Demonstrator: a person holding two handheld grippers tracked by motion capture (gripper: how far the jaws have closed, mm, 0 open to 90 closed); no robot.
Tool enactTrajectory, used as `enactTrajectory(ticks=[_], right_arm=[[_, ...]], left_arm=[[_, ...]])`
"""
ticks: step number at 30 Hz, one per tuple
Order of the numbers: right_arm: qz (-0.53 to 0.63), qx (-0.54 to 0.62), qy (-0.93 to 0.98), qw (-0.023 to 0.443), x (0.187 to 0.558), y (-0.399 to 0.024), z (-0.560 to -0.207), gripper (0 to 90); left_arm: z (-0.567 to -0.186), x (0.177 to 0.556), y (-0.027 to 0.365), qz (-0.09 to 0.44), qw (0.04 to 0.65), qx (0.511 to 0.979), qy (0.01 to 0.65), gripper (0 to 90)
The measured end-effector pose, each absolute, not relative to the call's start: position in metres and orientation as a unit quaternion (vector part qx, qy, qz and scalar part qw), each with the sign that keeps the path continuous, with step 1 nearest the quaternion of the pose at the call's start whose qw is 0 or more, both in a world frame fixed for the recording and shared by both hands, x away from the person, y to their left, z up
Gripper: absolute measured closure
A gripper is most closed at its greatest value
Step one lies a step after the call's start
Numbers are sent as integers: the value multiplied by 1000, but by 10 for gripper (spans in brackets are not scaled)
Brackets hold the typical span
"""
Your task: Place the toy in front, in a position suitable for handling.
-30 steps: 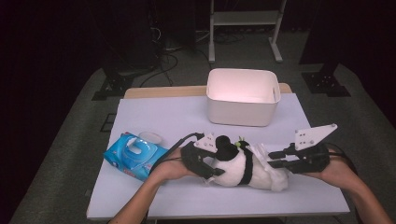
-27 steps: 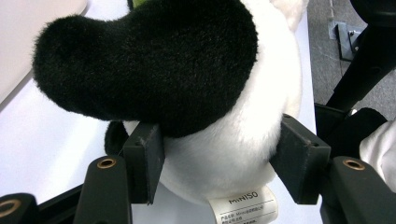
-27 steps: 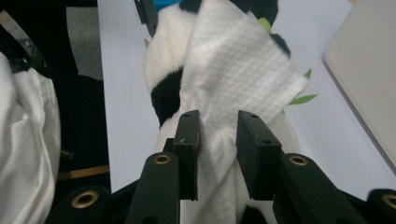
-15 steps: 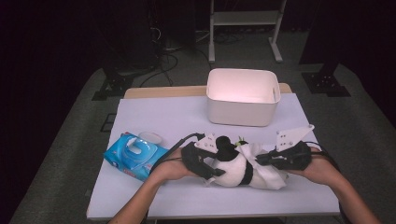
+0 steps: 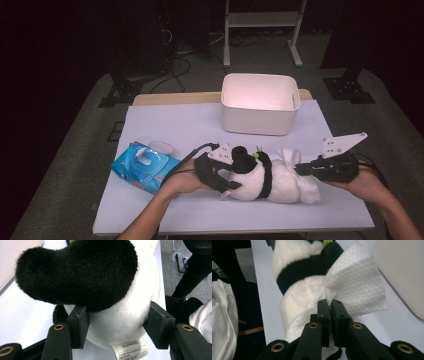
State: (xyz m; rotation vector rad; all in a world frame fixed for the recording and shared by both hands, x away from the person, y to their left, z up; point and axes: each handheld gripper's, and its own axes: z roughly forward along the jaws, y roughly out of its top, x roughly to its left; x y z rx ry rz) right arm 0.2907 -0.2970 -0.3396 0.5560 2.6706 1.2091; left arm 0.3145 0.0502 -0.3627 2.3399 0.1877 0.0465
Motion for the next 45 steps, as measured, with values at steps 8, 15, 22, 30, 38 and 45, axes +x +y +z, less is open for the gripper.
enactTrajectory(ticks=[8, 15, 22, 30, 38, 45], right_arm=[[413, 151, 896, 64, 302, -261, -338, 855], [404, 135, 903, 60, 306, -243, -336, 818], [409, 134, 900, 68, 298, -259, -331, 694], [403, 125, 904, 69, 300, -249, -340, 646], [424, 104, 898, 62, 307, -224, -334, 829], [406, 109, 905, 63, 308, -224, -333, 836]], left_arm=[[-362, 309, 43, 21, 399, 915, 54, 415], [-364, 311, 44, 19, 388, 919, 65, 413], [-363, 312, 43, 17, 385, 920, 66, 411], [-362, 309, 39, 20, 387, 921, 47, 412], [-366, 307, 32, 21, 386, 921, 45, 414], [-369, 307, 38, 20, 398, 916, 45, 423]])
